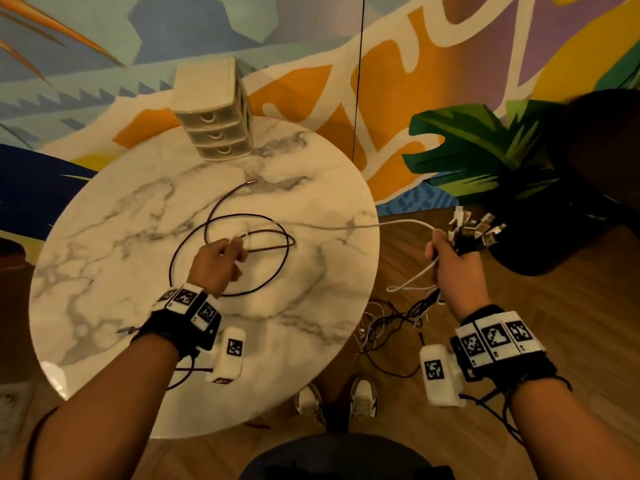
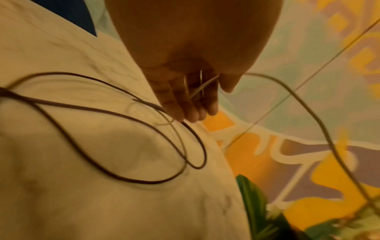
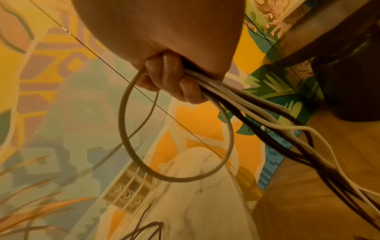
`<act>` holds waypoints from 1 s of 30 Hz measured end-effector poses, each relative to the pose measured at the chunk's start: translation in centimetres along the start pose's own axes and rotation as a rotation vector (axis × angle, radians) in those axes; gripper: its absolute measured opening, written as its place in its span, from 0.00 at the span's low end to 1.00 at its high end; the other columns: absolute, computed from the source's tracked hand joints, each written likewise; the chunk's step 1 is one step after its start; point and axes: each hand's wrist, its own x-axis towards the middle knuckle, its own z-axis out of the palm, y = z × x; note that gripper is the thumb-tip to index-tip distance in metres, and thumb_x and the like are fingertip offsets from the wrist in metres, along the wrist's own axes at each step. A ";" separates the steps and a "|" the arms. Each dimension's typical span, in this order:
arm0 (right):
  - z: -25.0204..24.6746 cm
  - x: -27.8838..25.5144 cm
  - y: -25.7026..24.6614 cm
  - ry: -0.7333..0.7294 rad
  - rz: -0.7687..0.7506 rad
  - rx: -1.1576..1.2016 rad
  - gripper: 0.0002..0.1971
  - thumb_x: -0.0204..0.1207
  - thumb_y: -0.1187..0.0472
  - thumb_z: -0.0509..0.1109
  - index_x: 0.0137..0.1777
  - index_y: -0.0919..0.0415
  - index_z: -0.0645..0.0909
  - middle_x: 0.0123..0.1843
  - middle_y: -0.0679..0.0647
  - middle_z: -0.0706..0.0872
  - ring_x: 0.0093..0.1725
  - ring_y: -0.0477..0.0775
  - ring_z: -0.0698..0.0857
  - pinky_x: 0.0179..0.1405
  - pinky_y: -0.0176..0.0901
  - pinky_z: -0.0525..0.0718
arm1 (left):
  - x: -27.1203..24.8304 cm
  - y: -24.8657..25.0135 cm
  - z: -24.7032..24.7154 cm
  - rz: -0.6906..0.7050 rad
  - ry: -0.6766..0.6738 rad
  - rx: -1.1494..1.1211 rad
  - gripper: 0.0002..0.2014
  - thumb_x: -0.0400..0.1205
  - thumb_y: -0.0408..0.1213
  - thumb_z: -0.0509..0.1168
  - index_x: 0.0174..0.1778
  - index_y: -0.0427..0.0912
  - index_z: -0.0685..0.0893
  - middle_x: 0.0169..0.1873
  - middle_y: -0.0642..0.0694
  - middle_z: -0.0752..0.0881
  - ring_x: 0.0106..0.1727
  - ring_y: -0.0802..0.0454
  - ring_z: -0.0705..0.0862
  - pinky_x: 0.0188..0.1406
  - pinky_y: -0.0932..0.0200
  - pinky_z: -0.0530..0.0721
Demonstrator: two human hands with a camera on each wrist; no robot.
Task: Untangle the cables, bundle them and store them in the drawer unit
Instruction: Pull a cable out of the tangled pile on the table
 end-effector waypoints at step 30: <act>-8.6 0.3 3.9 -0.237 0.014 -0.131 0.26 0.83 0.46 0.58 0.23 0.54 0.73 0.19 0.46 0.67 0.19 0.47 0.65 0.23 0.41 0.63 | -8.4 10.1 20.1 0.427 -0.575 0.488 0.32 0.77 0.47 0.68 0.76 0.52 0.63 0.70 0.45 0.71 0.61 0.43 0.80 0.59 0.47 0.81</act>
